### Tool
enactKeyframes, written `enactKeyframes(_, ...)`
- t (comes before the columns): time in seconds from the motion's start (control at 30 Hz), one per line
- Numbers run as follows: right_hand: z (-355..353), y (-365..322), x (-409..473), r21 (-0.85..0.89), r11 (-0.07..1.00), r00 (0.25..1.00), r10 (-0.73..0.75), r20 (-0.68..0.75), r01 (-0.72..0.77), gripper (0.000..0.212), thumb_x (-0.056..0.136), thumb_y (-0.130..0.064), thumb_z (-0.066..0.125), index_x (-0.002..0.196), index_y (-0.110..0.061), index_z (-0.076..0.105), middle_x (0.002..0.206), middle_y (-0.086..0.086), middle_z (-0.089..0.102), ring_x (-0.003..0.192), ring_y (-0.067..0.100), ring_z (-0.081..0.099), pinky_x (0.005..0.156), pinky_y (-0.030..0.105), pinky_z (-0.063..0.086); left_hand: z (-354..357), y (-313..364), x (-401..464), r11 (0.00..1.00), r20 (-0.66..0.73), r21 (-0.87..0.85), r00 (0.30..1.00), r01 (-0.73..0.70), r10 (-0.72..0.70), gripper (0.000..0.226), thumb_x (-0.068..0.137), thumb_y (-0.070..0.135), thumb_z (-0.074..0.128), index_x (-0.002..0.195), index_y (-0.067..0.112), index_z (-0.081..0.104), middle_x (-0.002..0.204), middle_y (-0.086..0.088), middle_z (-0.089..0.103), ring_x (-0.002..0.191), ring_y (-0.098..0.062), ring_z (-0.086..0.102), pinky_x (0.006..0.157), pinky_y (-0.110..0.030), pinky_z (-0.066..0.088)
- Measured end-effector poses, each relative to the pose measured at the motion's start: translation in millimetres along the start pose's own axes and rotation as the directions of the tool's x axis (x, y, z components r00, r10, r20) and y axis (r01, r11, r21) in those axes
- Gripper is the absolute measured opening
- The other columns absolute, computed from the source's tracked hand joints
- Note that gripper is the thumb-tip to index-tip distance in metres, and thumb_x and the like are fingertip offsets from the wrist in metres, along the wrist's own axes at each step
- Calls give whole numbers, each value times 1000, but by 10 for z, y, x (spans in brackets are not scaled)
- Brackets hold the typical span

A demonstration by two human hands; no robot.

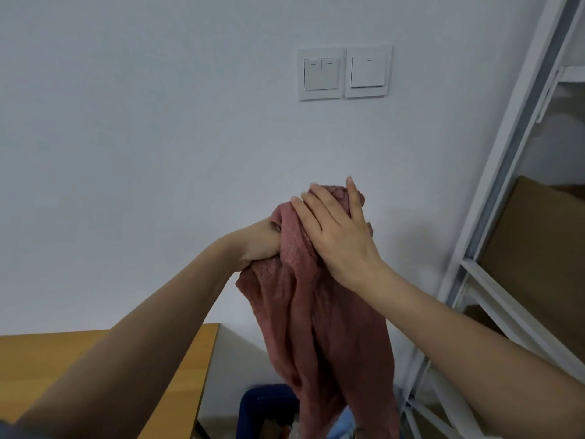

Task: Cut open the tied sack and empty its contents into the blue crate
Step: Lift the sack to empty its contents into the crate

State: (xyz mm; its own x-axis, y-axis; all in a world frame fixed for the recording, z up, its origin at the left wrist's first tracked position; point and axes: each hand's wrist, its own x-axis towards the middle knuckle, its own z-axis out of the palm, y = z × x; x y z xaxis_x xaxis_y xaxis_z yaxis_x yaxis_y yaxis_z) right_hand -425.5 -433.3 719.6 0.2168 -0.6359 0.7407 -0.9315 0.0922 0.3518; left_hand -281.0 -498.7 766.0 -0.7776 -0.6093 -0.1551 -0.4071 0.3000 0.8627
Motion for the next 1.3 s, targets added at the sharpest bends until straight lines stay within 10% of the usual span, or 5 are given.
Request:
enactKeyframes(0.17,5,51,-31,-30,1000,1000,4,13,-4,50,58,0,65,107,-9,59,84,5,62,81,27,58,86,43,37,11,-2,-10,985,-11,163,999,48,-47,17,87,19,60,103,17,63,101,-5,68,89,-16,67,76,-27,57)
enactKeyframes(0.5,-35,223,-1,8,987,949,152,276,-160,46,62,-18,72,105,-18,55,82,-3,59,82,23,58,75,38,39,119,98,-34,848,-176,477,921,-230,349,72,69,36,48,140,32,39,135,2,41,130,-17,33,112,-41,27)
enactKeyframes(0.8,-103,238,66,209,934,843,146,518,-291,25,71,-28,62,86,-22,43,73,-8,54,76,22,58,64,32,34,523,-87,45,247,-278,952,851,181,446,119,66,63,71,150,7,7,148,-12,34,131,-29,41,116,-55,16)
enactKeyframes(1.0,-200,205,74,293,826,721,183,668,-482,40,59,-25,71,95,-26,54,77,-9,60,70,18,58,57,28,40,552,-298,135,170,-298,954,721,247,626,101,45,34,90,133,11,45,80,-5,58,70,-25,57,78,-40,48)
enactKeyframes(1.3,-5,232,27,434,661,640,93,762,-612,42,40,-31,69,81,-29,60,70,-6,65,69,16,64,61,42,57,570,-443,195,-30,-96,978,572,207,815,58,74,7,36,130,10,48,81,-8,55,69,-26,53,74,-40,48)
